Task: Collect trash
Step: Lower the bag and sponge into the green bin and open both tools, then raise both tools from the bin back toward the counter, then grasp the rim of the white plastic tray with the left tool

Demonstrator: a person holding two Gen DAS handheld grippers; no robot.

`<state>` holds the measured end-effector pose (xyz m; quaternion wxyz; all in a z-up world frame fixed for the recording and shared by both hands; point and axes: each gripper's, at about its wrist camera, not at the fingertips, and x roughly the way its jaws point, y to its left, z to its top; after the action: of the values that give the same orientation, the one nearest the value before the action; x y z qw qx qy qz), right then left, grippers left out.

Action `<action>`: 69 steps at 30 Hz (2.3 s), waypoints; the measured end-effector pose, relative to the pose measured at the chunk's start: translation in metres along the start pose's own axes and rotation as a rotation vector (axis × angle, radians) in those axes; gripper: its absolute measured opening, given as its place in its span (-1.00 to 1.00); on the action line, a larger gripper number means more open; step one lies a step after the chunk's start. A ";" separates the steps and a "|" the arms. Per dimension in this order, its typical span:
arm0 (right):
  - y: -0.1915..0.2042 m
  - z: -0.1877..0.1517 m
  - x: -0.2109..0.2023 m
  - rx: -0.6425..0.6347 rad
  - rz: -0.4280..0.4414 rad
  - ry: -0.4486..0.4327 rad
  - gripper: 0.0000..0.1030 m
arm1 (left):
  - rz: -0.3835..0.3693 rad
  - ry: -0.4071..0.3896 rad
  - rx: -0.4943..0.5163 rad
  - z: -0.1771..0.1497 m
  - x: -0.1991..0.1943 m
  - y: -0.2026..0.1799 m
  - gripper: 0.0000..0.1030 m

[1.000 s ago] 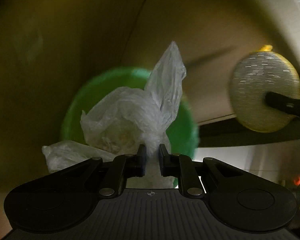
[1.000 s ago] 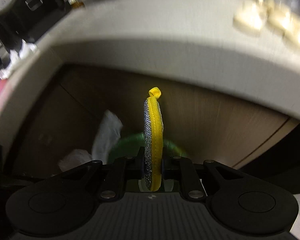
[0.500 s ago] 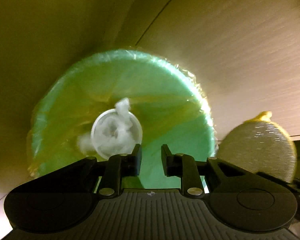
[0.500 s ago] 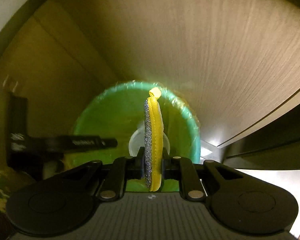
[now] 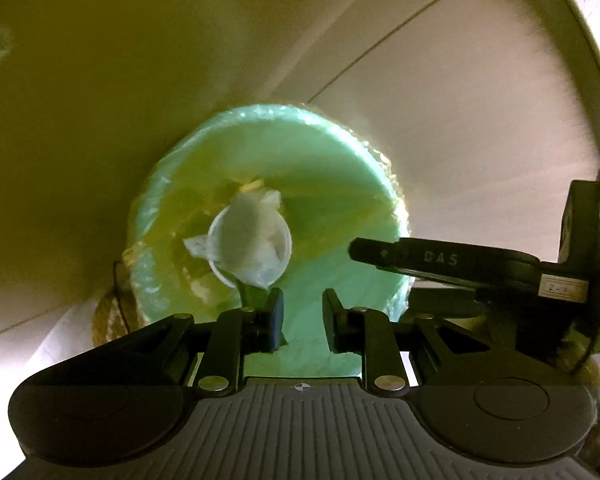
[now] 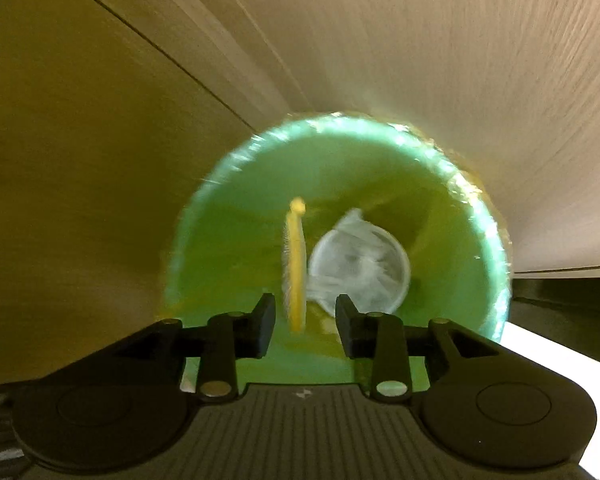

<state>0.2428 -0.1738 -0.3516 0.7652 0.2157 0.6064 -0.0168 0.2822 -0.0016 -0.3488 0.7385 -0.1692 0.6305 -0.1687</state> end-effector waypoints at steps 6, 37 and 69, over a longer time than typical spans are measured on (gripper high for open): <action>0.001 -0.004 -0.026 -0.072 -0.080 0.002 -0.34 | -0.013 -0.005 -0.051 -0.007 -0.012 0.002 -0.53; 0.234 0.002 -0.246 -0.672 -0.100 -0.627 0.40 | 0.240 -0.986 -0.097 0.060 -0.361 0.078 -0.53; 0.209 0.005 -0.232 -0.414 -0.122 -0.553 0.41 | 0.244 -0.901 -0.244 0.159 -0.350 0.147 -0.63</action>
<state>0.2458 -0.0406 -0.0691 0.9257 0.0065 0.3783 0.0030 0.3929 0.2966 -0.0870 0.9273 -0.2356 0.2783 0.0845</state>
